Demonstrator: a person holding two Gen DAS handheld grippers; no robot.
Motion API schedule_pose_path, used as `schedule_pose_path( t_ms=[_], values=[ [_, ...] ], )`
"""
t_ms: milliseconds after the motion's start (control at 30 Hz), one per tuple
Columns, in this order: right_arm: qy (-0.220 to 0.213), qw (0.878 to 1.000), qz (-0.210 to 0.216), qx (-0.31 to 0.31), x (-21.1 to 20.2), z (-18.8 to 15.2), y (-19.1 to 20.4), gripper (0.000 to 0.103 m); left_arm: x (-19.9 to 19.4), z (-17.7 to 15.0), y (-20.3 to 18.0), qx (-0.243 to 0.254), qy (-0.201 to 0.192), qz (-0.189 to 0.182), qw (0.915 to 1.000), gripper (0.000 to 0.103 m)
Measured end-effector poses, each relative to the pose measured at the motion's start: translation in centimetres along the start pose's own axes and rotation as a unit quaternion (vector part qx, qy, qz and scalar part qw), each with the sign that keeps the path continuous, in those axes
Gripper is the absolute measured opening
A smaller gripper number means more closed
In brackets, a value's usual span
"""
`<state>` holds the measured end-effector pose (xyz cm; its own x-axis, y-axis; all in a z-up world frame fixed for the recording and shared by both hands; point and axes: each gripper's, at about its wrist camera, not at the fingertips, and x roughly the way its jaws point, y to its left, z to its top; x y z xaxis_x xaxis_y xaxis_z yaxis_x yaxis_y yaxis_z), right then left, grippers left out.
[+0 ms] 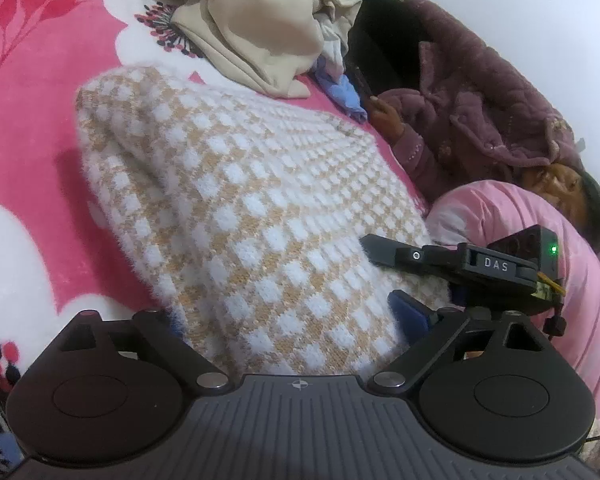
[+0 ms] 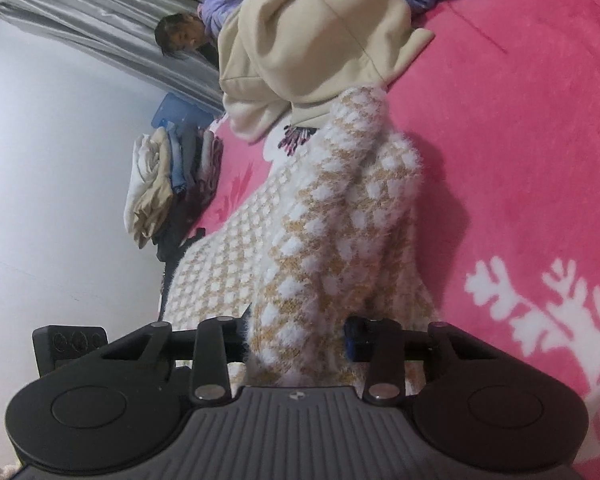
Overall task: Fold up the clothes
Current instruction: 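Grasp the folded jacket with the right gripper while the left gripper pinches its other end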
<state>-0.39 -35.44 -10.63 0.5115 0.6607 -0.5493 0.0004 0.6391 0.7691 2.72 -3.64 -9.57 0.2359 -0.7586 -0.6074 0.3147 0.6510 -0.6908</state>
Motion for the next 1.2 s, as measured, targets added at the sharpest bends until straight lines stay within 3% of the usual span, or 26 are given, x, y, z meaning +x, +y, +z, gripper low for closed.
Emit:
schedule_pose_path(
  t_ms=[100, 200, 267, 400, 467, 600, 867, 1133, 1200],
  values=[
    [0.013, 1.0, -0.01, 0.0, -0.3, 0.5, -0.3, 0.047, 0.0, -0.2, 0.6, -0.006, 0.006, 0.003, 1.0, 0.091],
    [0.011, 1.0, -0.01, -0.001, -1.6, 1.6, -0.6, 0.062, 0.1, -0.1, 1.5, -0.017, 0.013, -0.002, 0.9998, 0.092],
    [-0.006, 1.0, 0.011, 0.018, -2.4, 2.5, -1.7, 0.083, 0.1, 0.0, 2.0, -0.023, 0.017, -0.007, 0.9996, 0.093],
    [-0.019, 0.997, 0.027, 0.068, -1.4, 3.8, -5.0, 0.089, 0.1, -0.3, 2.7, -0.027, 0.017, -0.015, 0.9994, 0.096],
    [0.008, 0.995, 0.047, 0.091, 0.3, 3.5, -6.7, 0.098, 0.3, -0.3, 3.0, -0.031, 0.017, -0.02, 0.9992, 0.097],
    [0.007, 0.995, 0.067, 0.07, 1.0, 1.4, -6.8, 0.099, 0.3, -0.4, 3.6, -0.032, 0.019, -0.026, 0.999, 0.098],
    [0.094, 0.989, 0.111, 0.008, 1.0, -2.5, -4.5, 0.103, 0.8, -0.6, 4.5, -0.044, 0.018, -0.045, 0.9978, 0.102],
    [0.114, 0.986, 0.11, 0.048, 5.2, 1.3, -3.8, 0.103, 0.8, -0.6, 4.6, -0.04, 0.015, -0.045, 0.9981, 0.102],
    [0.116, 0.988, 0.097, 0.027, 5.5, 1.3, -2.8, 0.102, 0.7, -0.6, 4.4, -0.039, 0.013, -0.04, 0.9983, 0.102]
  ],
)
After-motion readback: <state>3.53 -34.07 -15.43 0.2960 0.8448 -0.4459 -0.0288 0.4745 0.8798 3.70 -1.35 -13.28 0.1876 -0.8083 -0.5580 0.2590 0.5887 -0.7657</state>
